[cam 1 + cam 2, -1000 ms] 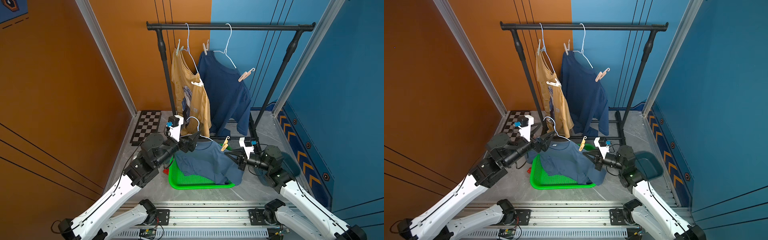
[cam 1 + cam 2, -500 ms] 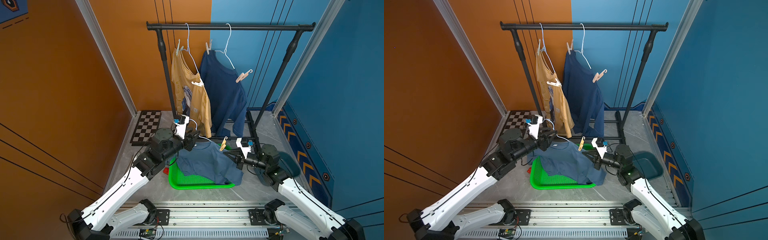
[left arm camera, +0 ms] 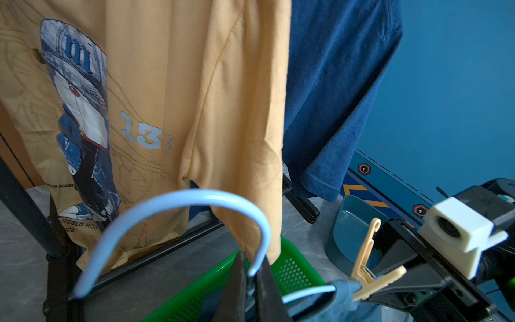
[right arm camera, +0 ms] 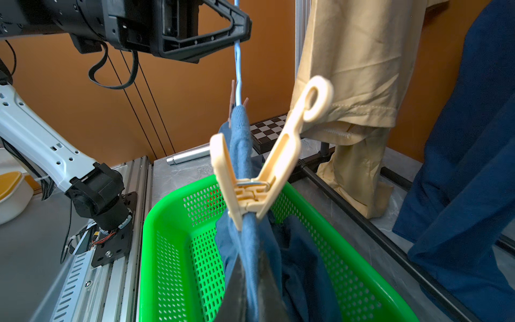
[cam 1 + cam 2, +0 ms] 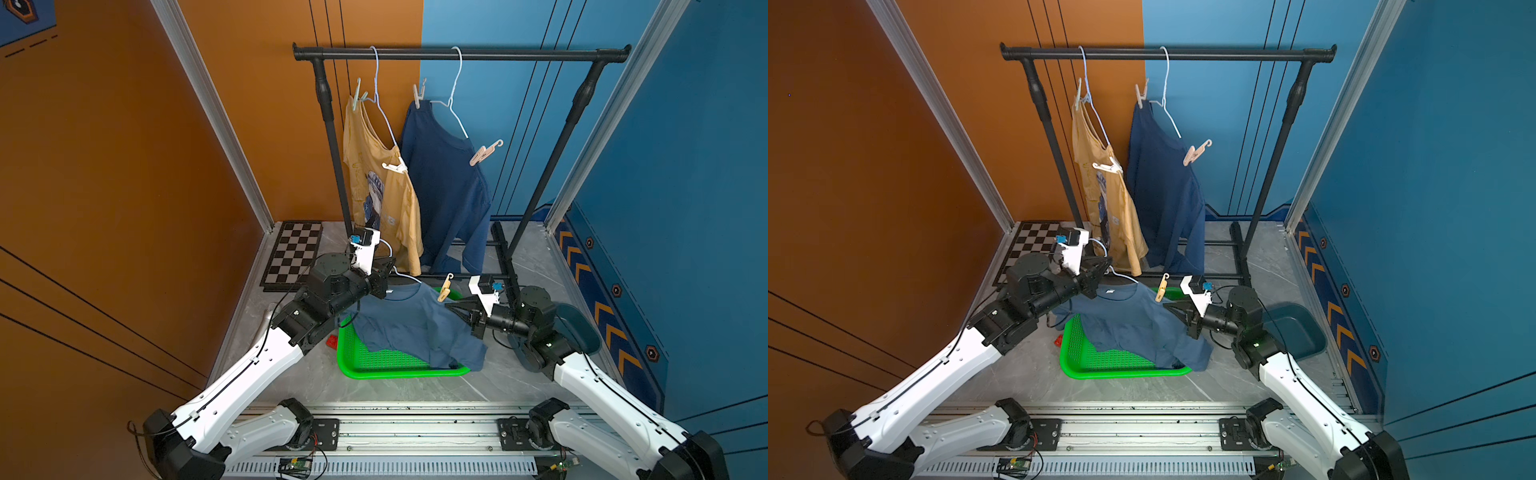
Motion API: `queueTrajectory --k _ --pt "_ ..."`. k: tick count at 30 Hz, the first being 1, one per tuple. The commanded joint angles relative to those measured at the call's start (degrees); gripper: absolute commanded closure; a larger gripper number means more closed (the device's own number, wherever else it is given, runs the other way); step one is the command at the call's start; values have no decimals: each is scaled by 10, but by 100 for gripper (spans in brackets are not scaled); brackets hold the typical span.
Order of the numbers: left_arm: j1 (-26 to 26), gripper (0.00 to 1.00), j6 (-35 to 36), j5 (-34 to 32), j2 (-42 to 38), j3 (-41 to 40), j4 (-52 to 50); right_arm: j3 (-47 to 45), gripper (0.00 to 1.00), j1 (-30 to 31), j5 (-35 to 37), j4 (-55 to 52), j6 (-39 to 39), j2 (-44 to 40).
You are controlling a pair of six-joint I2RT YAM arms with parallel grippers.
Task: Remove the clothespins securing t-shirts to the hanger
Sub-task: Pick up the hanger from the clothes rail, then remove the clothespin from the hanger.
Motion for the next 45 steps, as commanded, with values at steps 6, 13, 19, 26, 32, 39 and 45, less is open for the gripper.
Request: queueTrajectory --k 6,13,19,26,32,39,45 --pt "6 100 21 -26 -29 -4 16 41 39 3 27 -97 -45 -14" --pt "28 100 64 -28 -68 33 -40 95 1 -5 65 -224 -101 -46" --pt "73 100 82 -20 -120 44 -75 151 0 -32 56 -269 -104 -66" --pt "65 100 49 65 -90 43 -70 239 0 -24 41 -394 -168 -23" --pt "-5 100 84 50 -50 33 -20 340 0 -17 61 -566 -266 31" --pt "-41 100 114 29 -29 25 -1 372 0 -4 56 -606 -290 67" --pt "-53 100 139 30 -40 5 18 378 0 4 29 -606 -295 99"
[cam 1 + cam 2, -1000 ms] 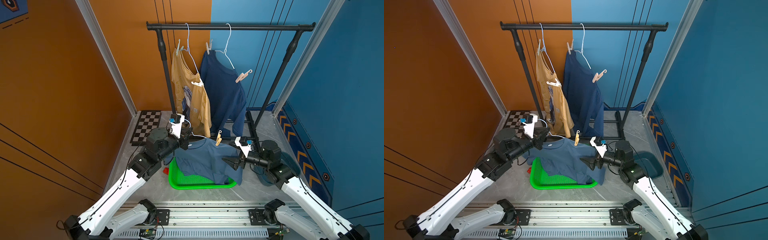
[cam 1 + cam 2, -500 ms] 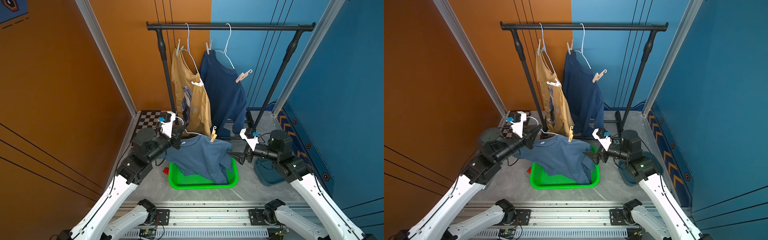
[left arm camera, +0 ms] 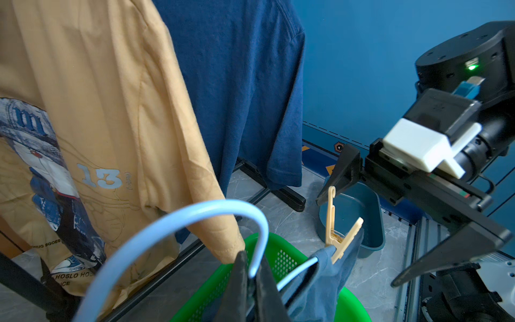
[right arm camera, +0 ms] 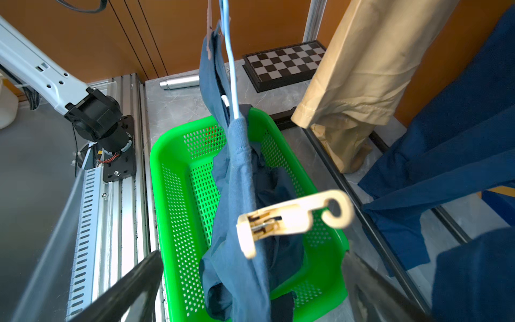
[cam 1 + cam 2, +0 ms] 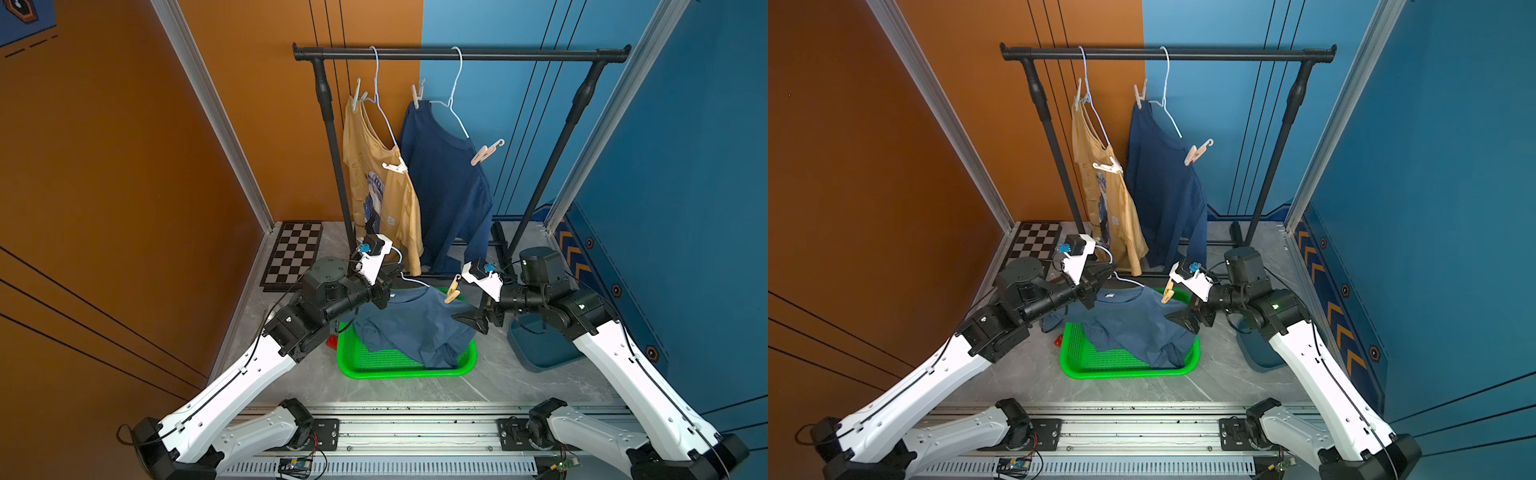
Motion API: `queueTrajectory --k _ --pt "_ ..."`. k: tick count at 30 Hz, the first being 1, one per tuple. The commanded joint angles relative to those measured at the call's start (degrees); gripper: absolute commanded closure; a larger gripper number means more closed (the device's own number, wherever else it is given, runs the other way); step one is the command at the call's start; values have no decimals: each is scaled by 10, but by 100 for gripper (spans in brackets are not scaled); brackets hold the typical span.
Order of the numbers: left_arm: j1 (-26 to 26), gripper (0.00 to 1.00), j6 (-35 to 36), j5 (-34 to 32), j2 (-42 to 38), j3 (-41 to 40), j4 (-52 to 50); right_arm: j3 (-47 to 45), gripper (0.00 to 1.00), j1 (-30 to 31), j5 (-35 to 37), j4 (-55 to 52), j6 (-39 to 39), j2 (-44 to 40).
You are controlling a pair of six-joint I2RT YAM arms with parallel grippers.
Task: Remove the clothespins securing t-shirts to the hanger
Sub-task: Remove the clothespin from the hanger.
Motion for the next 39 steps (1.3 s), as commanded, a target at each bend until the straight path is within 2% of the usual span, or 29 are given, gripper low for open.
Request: queueTrajectory --k 1,12,28,34,39 --pt "-12 100 29 -7 -12 -14 38 20 0 7 -19 -27 -20 15" --pt "-25 100 53 -19 -16 -23 42 53 4 26 7 -28 -46 41" --pt "-25 100 56 -28 -7 -21 23 63 45 30 20 -29 -55 43" --pt "-25 100 56 -32 -3 -19 19 64 56 30 33 -30 -58 43" --pt "-25 100 55 -30 -3 -17 18 66 60 31 40 -31 -61 45"
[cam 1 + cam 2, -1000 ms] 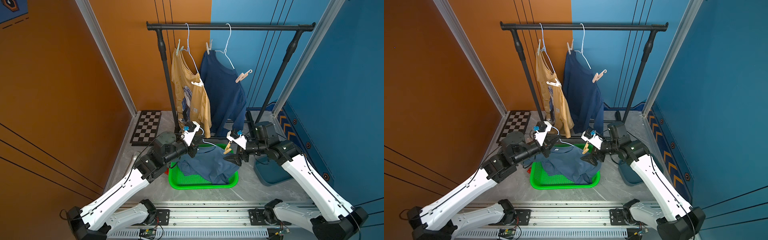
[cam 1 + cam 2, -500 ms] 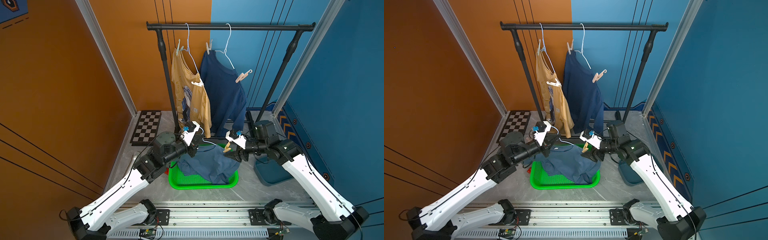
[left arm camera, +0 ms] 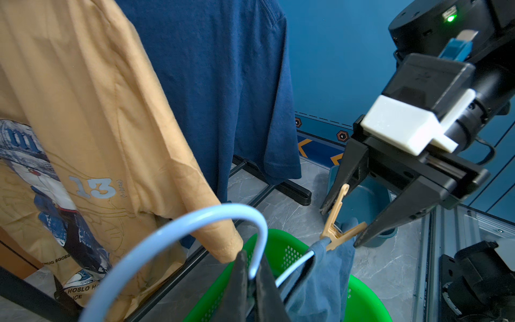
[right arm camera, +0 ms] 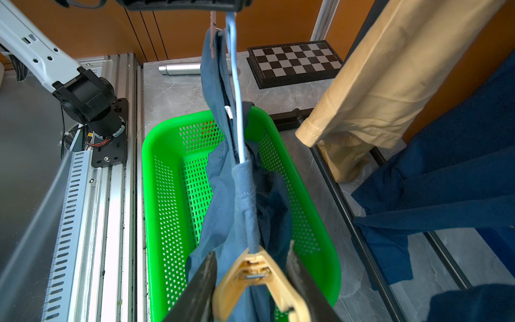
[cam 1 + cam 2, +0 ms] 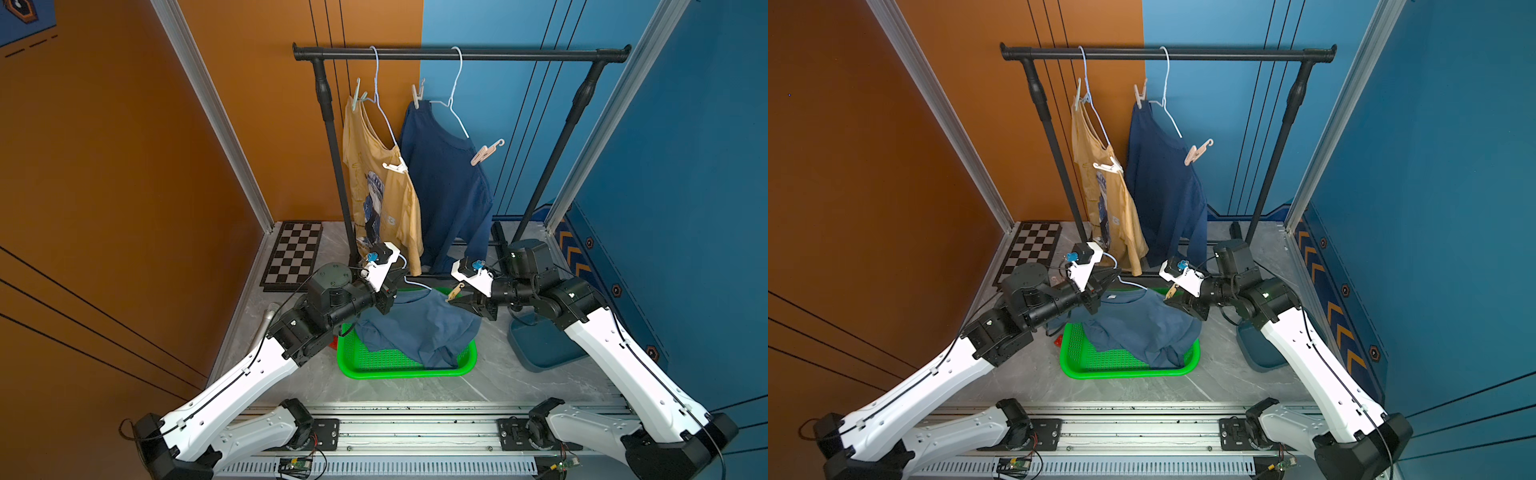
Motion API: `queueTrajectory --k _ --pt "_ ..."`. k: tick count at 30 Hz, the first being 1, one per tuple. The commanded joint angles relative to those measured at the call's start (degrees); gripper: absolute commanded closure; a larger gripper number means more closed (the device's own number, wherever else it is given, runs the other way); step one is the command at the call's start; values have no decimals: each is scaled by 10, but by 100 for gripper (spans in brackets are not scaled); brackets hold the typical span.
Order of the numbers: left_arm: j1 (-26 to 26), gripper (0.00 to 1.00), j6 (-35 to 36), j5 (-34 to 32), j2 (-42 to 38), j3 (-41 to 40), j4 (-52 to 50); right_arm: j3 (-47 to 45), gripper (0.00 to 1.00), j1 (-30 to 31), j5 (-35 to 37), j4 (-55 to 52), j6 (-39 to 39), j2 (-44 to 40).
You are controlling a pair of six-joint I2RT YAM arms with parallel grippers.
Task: Remove the clothespins securing t-shirts to the hanger
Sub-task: Remove the clothespin from the hanger.
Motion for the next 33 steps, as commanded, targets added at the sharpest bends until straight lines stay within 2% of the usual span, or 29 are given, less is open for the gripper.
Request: queueTrajectory --k 1,10,15,27,30,33 --pt "-4 100 8 -12 0 1 2 17 62 4 14 -18 -12 5" --pt "-4 100 9 -17 2 -2 -1 20 76 5 27 -22 -26 10" --pt "-3 100 10 -28 2 -5 -1 22 81 4 21 -23 -23 7" --pt "6 100 4 -44 7 -23 0 22 80 -46 18 -13 1 -33" --pt "7 100 3 -49 9 -22 0 8 80 -73 37 -13 7 -55" --pt "7 100 -5 -46 13 -12 -2 -22 80 -127 52 -12 11 -86"
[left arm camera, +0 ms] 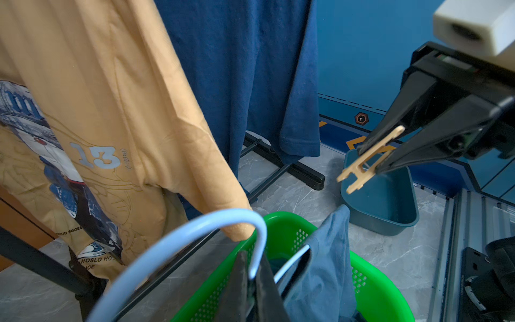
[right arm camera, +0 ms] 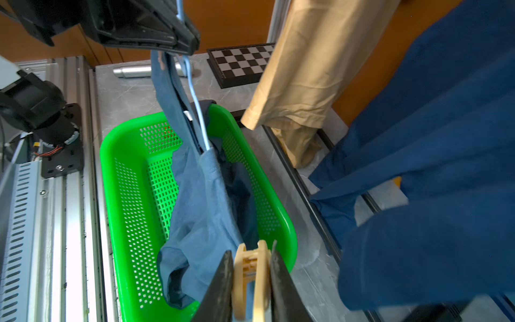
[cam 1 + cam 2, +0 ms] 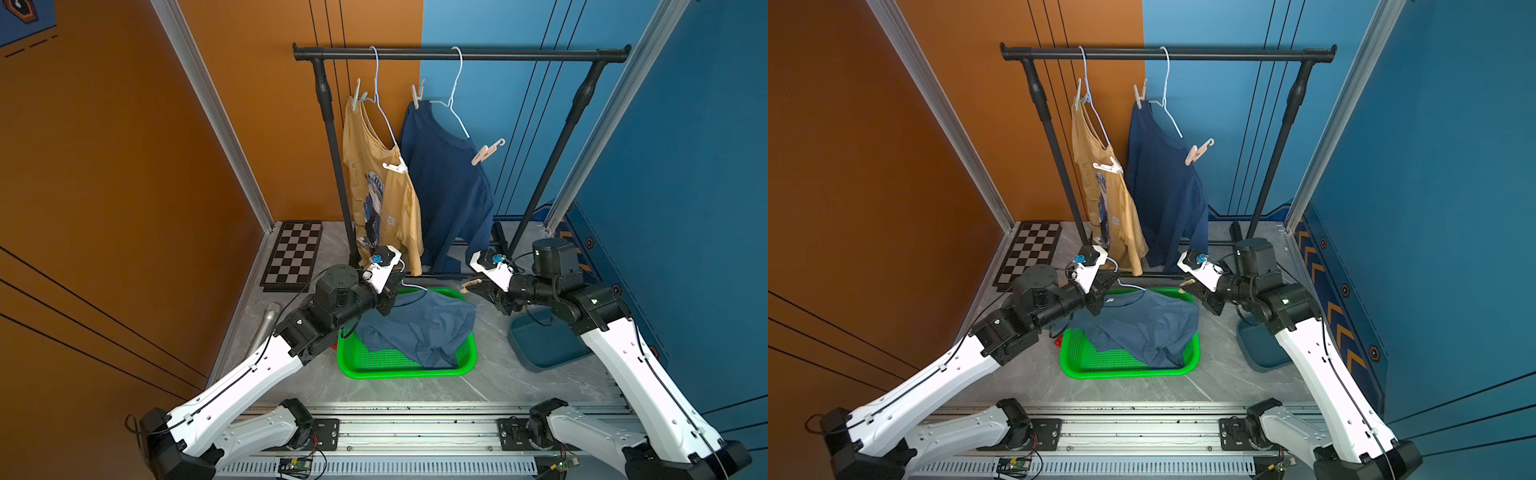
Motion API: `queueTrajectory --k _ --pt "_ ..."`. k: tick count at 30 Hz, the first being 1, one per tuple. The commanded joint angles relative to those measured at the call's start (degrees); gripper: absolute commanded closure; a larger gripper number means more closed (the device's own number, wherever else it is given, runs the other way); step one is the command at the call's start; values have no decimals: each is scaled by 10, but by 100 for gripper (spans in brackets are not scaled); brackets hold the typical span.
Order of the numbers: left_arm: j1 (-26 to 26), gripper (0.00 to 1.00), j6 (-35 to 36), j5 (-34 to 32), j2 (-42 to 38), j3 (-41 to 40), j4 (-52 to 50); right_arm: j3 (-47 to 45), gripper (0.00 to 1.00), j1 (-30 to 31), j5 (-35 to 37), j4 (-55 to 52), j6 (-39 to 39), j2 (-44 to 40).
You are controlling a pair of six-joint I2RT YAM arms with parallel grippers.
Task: Remove the clothespins securing t-shirts to the hanger
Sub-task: Remove the clothespin from the hanger, then place the clothespin in the storage box.
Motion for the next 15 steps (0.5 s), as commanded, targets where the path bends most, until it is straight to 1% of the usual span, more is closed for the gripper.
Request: queueTrajectory --k 1,7,11,15 --pt "5 100 -8 -10 2 7 7 -33 80 -59 23 -10 12 -41" --pt "-1 100 -15 -9 5 6 8 -121 79 -163 108 -7 -4 -97" --pt "-1 100 -14 -15 1 3 8 -176 78 -212 180 14 -18 -119" --pt "-1 100 -14 -8 -9 -5 10 -210 78 -262 210 20 -20 -134"
